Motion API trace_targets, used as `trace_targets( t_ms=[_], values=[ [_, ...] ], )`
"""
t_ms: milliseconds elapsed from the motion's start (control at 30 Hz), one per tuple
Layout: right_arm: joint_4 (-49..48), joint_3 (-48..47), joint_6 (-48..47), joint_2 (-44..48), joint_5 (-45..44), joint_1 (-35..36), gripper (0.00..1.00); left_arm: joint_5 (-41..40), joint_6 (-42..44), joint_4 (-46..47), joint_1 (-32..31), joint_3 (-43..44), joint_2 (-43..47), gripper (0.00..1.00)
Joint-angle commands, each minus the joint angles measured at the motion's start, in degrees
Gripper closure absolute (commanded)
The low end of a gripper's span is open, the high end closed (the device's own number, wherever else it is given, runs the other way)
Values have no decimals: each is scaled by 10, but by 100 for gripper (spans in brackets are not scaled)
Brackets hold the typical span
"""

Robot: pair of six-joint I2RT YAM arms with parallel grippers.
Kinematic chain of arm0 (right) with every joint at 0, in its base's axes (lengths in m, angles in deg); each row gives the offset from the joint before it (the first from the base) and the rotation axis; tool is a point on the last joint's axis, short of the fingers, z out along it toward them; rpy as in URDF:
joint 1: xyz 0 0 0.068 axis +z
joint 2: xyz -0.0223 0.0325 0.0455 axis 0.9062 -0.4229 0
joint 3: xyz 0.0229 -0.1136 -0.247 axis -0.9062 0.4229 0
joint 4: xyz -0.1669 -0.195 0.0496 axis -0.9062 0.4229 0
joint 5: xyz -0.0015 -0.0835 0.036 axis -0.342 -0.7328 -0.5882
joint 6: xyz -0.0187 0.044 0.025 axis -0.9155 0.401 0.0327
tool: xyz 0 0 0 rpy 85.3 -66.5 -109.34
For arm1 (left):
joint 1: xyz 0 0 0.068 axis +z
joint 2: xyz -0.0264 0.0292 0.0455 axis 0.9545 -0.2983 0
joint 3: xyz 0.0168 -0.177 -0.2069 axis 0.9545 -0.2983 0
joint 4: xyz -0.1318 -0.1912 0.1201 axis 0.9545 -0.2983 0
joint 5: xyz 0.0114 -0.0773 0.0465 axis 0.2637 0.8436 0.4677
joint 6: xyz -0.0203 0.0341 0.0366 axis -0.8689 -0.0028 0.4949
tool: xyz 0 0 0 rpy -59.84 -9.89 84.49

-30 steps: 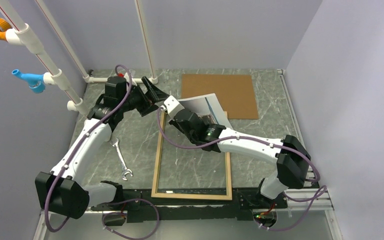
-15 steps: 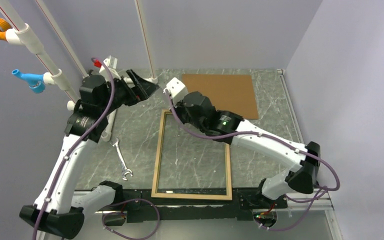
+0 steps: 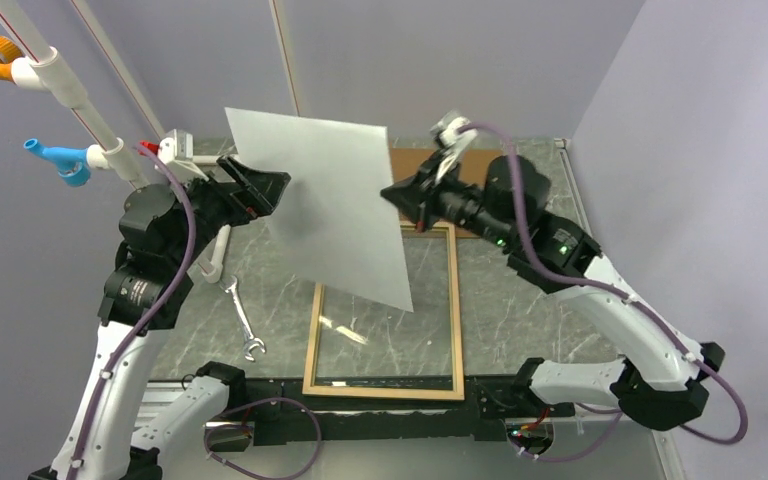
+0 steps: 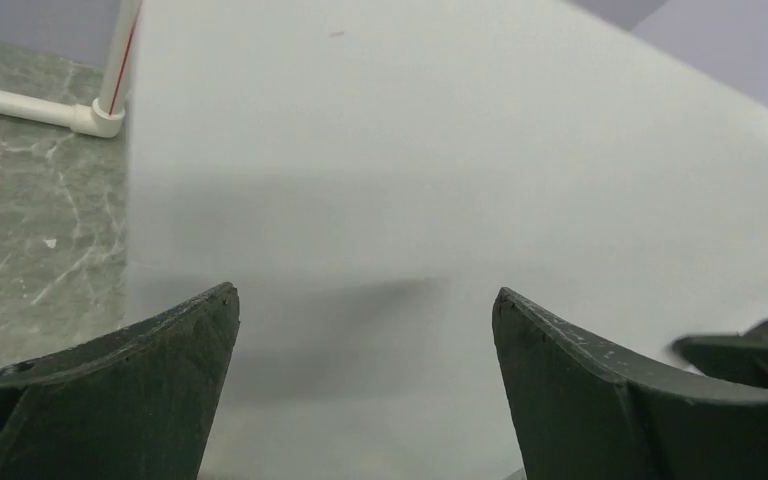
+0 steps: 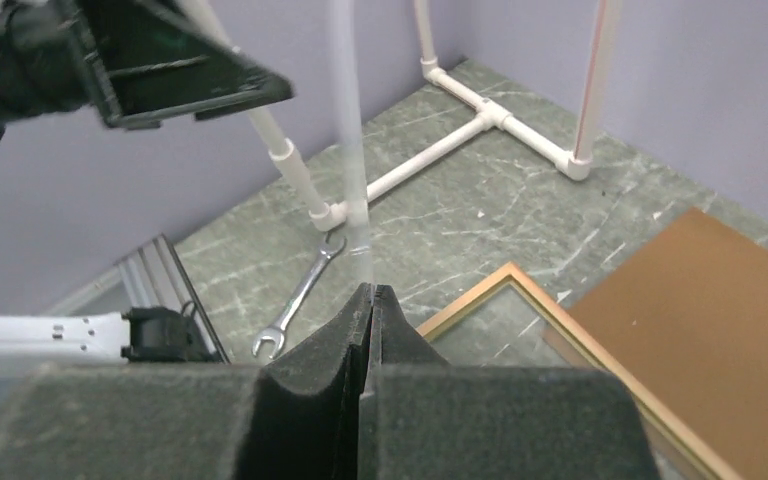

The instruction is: Put the photo into the frame

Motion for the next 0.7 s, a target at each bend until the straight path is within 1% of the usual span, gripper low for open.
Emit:
trace_targets(
  t_ms=[0,200,333,500,567,667],
  values=[
    [5,38,149,16,156,-118,100,-33,10,-12,0,-3,8,1],
    [-16,147,231,13,295,-258,100,-28,8,-18,0,-12,-2,1],
    [-14,224,237,0,348,-337,100,-20,11,-25,0,-13,-15,1],
    [43,296,205,-44,372,-417,100,-12,11,-33,0,-13,-29,1],
    [67,303,175,-66,368,-435,100,-10,11,-32,0,-14,-32,1],
    [111,290,123,-102,339,-443,100,-5,9,-28,0,-17,-38,1]
  ],
)
